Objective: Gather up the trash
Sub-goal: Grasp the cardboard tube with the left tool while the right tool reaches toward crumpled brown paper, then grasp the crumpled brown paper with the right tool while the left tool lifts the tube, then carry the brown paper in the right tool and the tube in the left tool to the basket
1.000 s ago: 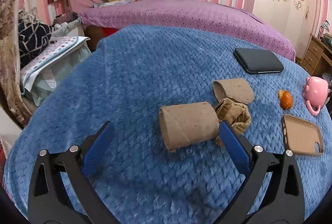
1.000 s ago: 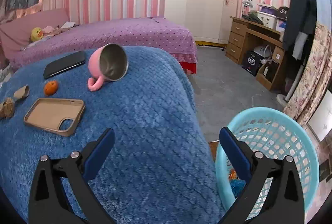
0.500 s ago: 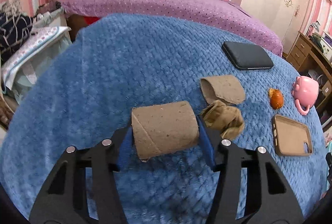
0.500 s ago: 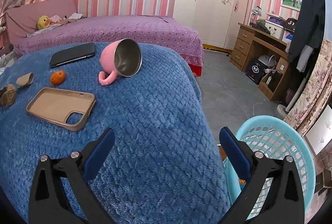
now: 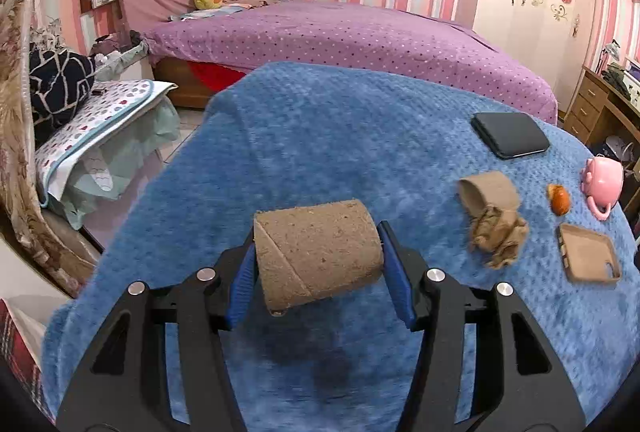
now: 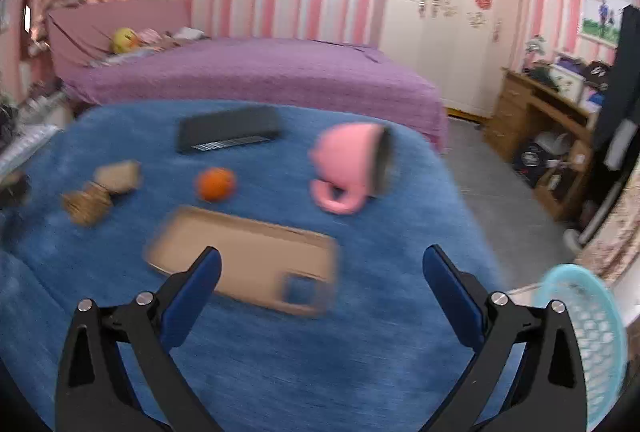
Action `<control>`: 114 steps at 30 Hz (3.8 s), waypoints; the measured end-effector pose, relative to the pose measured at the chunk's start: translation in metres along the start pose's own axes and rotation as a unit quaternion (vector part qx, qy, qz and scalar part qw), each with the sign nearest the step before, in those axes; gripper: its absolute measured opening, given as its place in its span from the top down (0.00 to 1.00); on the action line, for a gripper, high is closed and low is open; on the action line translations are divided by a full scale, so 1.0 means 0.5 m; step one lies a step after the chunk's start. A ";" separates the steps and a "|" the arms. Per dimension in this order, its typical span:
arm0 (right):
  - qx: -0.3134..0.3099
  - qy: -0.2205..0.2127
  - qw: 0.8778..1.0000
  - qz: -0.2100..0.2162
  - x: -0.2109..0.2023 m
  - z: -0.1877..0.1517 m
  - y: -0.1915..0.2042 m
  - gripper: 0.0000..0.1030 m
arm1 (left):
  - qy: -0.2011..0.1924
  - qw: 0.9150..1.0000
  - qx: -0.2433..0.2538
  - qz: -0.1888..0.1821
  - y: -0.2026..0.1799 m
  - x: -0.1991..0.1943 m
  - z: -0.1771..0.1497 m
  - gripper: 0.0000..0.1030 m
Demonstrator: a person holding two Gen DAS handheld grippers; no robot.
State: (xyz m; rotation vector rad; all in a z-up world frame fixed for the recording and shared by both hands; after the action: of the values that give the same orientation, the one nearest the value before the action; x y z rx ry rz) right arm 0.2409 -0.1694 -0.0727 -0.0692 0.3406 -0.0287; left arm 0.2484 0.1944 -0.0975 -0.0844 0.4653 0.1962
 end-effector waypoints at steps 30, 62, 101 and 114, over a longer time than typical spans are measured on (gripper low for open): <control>-0.033 0.044 0.980 0.193 0.116 -0.017 0.409 0.53 | -0.002 1.000 -0.008 0.020 0.115 -0.005 0.001 0.47; 0.034 -0.019 0.999 0.007 -0.062 -0.032 -0.248 0.53 | -0.025 0.989 0.024 -0.141 -0.423 -0.146 -0.028 0.47; 0.036 0.007 0.995 -0.091 -0.085 -0.101 -0.570 0.53 | -0.044 0.978 0.102 -0.175 -0.700 -0.181 -0.079 0.47; 0.036 0.025 0.990 -0.137 -0.122 -0.151 -0.727 0.53 | -0.031 0.953 0.105 -0.281 -0.946 -0.275 -0.148 0.47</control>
State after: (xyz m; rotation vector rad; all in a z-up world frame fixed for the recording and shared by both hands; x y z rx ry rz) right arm 0.1521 -0.5343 -0.0969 -0.0439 0.3788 -0.3152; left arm 0.1936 -0.3007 -0.0838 0.0007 0.3809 -0.4094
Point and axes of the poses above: each gripper's, at about its wrist camera, not at the fingertips, and x roughly the way its jaws point, y to its left, z to its top, the point moved 9 cm from there along x, roughly the way its jaws point, and after that the axes turned 15 degrees about -y, right-handed, at the moved point
